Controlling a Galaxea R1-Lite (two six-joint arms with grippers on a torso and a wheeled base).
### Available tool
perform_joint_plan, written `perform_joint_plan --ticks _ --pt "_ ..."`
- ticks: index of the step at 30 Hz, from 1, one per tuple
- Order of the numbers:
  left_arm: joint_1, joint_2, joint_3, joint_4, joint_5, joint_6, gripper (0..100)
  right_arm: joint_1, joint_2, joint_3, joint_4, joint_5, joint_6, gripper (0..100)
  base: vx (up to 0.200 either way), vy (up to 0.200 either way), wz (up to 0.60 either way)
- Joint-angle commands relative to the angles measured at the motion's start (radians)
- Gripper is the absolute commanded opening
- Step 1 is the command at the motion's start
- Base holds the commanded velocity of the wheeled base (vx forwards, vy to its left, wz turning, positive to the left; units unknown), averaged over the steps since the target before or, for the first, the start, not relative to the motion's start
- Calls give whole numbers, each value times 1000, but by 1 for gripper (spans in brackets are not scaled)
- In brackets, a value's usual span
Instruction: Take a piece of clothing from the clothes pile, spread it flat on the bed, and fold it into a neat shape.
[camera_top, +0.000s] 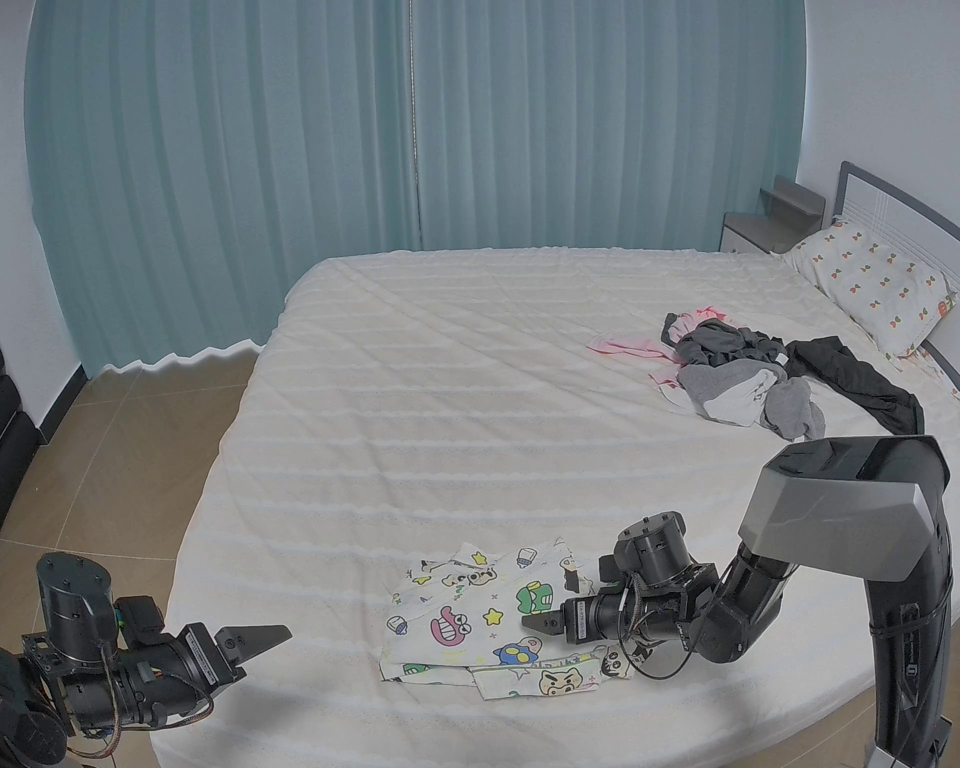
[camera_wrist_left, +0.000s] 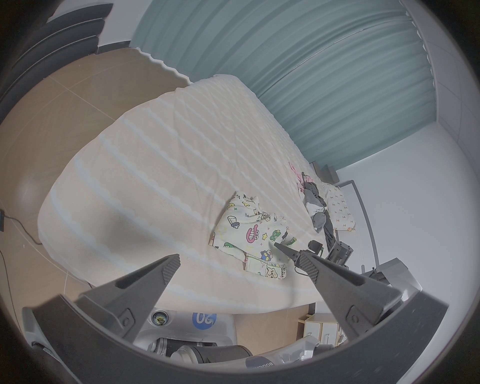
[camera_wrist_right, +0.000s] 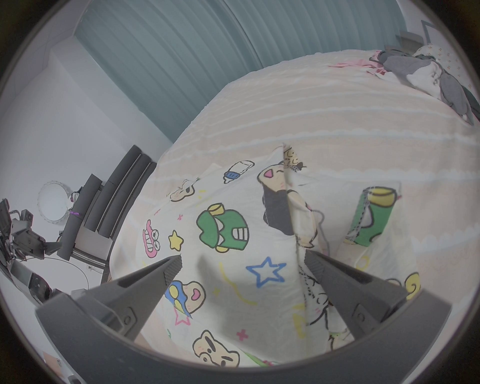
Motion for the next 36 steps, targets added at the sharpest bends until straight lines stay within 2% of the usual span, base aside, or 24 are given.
perform_joint_plan --ticks 1,2,14,25,36 --pt "1 2 16 0 0 0 100 -4 -10 -4 -3 -7 4 100 0 0 0" --pt "1 1 16 0 0 0 100 -4 -13 3 -3 -12 7 0 0 0 0" --pt "4 1 18 0 0 0 100 -4 -50 61 11 -10 12 0 0 0 0" --pt "4 -1 16 2 2 0 100 -1 -193 253 8 -5 7 0 0 0 0" --pt "4 -2 18 2 2 0 100 -35 -196 361 3 -5 0 0 0 0 0"
